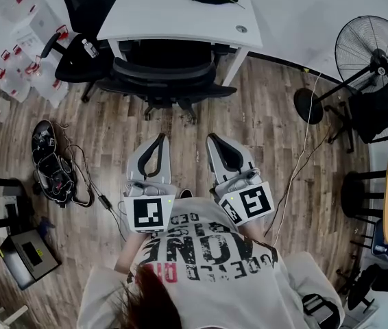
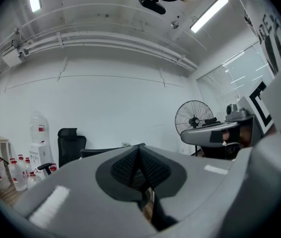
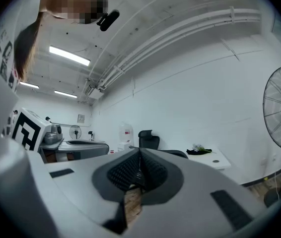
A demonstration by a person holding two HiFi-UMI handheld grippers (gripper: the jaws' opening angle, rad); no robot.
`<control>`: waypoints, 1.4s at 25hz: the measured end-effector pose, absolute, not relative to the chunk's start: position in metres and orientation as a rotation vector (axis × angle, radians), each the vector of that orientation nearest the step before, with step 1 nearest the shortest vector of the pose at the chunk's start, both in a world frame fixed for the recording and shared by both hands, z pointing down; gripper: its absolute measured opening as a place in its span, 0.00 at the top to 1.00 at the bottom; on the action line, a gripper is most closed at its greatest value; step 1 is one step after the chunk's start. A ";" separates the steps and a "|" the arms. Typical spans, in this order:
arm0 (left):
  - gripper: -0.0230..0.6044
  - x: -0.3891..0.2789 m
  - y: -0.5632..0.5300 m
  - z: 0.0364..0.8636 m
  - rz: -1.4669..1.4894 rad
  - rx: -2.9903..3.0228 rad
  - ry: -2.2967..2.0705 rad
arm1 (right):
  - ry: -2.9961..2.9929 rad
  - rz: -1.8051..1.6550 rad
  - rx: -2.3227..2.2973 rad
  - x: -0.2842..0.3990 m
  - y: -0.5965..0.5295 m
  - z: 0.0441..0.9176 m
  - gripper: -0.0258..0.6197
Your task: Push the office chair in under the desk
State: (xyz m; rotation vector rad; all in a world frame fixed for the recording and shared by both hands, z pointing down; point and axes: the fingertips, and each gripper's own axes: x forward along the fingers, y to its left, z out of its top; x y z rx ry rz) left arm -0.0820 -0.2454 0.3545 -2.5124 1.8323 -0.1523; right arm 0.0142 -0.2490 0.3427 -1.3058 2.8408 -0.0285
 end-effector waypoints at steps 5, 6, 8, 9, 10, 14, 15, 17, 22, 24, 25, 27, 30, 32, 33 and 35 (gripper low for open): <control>0.95 -0.086 -0.245 0.353 -0.135 -2.505 1.850 | 2.846 -0.031 -1.300 0.012 -0.250 0.344 0.94; 0.95 -0.087 -0.245 0.353 -0.133 -2.505 1.853 | 2.845 -0.034 -1.299 0.012 -0.250 0.344 0.94; 0.95 -0.087 -0.244 0.353 -0.130 -2.507 1.855 | 2.846 -0.038 -1.298 0.012 -0.250 0.344 0.94; 0.95 -0.088 -0.244 0.353 -0.129 -2.507 1.855 | 2.849 -0.037 -1.297 0.011 -0.250 0.344 0.94; 0.95 -0.088 -0.243 0.353 -0.128 -2.508 1.856 | 2.854 -0.034 -1.296 0.011 -0.249 0.344 0.94; 0.95 -0.086 -0.240 0.353 -0.121 -2.512 1.849 | 2.867 -0.024 -1.300 0.011 -0.245 0.346 0.94; 0.95 -0.086 -0.240 0.353 -0.120 -2.514 1.846 | 2.866 -0.026 -1.302 0.011 -0.244 0.346 0.94; 0.95 -0.085 -0.239 0.353 -0.121 -2.517 1.844 | 2.864 -0.030 -1.305 0.011 -0.244 0.346 0.94; 0.95 -0.083 -0.238 0.354 -0.127 -2.522 1.841 | 2.867 -0.034 -1.299 0.012 -0.242 0.347 0.94; 0.95 -0.082 -0.238 0.354 -0.123 -2.527 1.842 | 2.870 -0.034 -1.294 0.013 -0.242 0.348 0.94; 0.95 -0.081 -0.238 0.354 -0.121 -2.528 1.842 | 2.871 -0.033 -1.291 0.013 -0.241 0.348 0.94; 0.95 -0.080 -0.237 0.353 -0.122 -2.527 1.839 | 2.872 -0.031 -1.286 0.013 -0.241 0.347 0.94; 0.95 -0.079 -0.236 0.351 -0.127 -2.524 1.824 | 2.873 -0.030 -1.280 0.012 -0.240 0.346 0.94; 0.95 -0.077 -0.236 0.351 -0.130 -2.525 1.818 | 2.874 -0.032 -1.279 0.013 -0.239 0.347 0.94; 0.95 -0.076 -0.235 0.351 -0.131 -2.526 1.816 | 2.874 -0.034 -1.279 0.013 -0.239 0.347 0.94; 0.95 -0.075 -0.234 0.352 -0.135 -2.528 1.812 | 2.873 -0.037 -1.278 0.014 -0.238 0.348 0.94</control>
